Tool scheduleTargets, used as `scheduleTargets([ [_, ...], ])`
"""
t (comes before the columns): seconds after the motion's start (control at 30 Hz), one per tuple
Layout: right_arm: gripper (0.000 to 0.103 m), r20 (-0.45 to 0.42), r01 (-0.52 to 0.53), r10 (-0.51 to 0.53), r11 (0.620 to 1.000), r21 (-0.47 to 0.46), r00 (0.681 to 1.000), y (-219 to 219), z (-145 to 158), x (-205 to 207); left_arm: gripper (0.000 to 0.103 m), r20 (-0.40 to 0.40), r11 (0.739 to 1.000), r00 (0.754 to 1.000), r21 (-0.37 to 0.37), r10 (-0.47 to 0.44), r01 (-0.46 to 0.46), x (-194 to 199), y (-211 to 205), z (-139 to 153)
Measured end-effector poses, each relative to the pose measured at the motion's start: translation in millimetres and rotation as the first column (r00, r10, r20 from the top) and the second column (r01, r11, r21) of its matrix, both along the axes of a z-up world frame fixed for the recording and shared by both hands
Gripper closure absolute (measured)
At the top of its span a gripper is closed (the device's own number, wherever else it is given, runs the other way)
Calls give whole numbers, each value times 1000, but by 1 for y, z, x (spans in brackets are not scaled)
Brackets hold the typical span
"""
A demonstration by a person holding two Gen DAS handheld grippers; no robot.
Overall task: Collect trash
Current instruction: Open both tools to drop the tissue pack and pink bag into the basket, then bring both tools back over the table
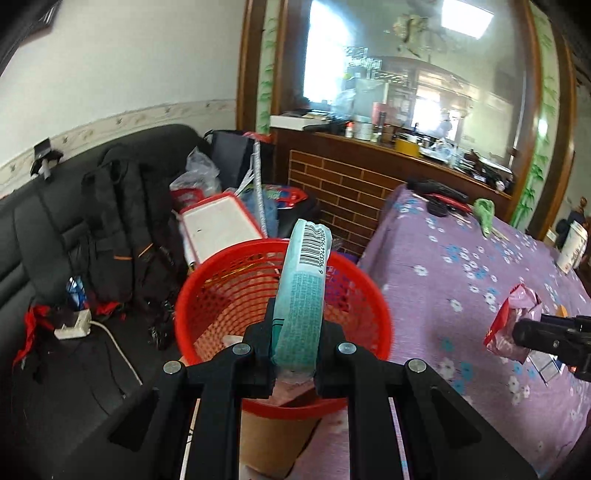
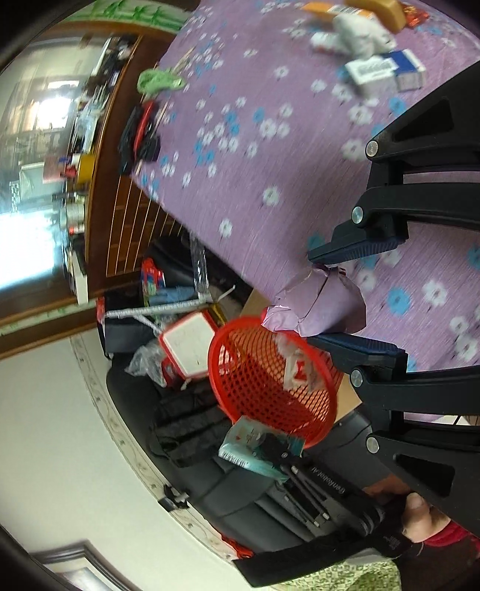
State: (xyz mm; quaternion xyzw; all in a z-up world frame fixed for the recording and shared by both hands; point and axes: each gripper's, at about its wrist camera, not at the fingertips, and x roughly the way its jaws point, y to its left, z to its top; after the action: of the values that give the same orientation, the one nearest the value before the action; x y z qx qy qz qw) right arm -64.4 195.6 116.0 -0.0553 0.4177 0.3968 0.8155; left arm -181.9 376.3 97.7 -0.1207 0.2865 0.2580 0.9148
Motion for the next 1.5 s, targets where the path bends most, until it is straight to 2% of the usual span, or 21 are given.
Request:
scheduleTargets([
  [0.23,61,-51,-54,54,998,11,997,54,-4,14,89,-22,999,1000,-31,14,-15,3,19,-9],
  [0.5,60,-104,-80,84,996,42,991,109,-12,39,89,-35,999,999,-27,21,-22,10,25,-9],
  [0.57,51,-118,-90,96,994,59,988,117,-13,45,87,-38,999,999,-30,28,-30,12,28,-10],
  [0.63,51,-133,-81,90,994,71,987,118,-14,49,71,-38,998,999,-44,37,-38,12,30,-11],
  [0.67,51,-138,-78,88,994,76,987,115,-14,49,55,-33,998,998,-45,45,-46,11,31,-11],
  [0.7,51,-139,-81,92,993,82,986,112,-13,49,48,-21,998,998,-40,53,-54,9,31,-9],
  [0.9,50,-115,-37,47,995,88,992,66,-6,39,48,-7,999,1000,-37,17,-18,8,17,-3],
  [1.2,50,-62,58,-54,996,73,997,-36,-9,15,43,-1,993,993,-23,-118,118,25,-53,4],
  [1.33,50,-67,129,-123,988,89,990,-92,-12,9,43,-26,979,979,-9,-204,204,40,-96,1],
  [1.5,50,-41,261,-258,960,100,965,-173,-13,6,39,-52,946,944,-4,-325,325,61,-155,-4],
])
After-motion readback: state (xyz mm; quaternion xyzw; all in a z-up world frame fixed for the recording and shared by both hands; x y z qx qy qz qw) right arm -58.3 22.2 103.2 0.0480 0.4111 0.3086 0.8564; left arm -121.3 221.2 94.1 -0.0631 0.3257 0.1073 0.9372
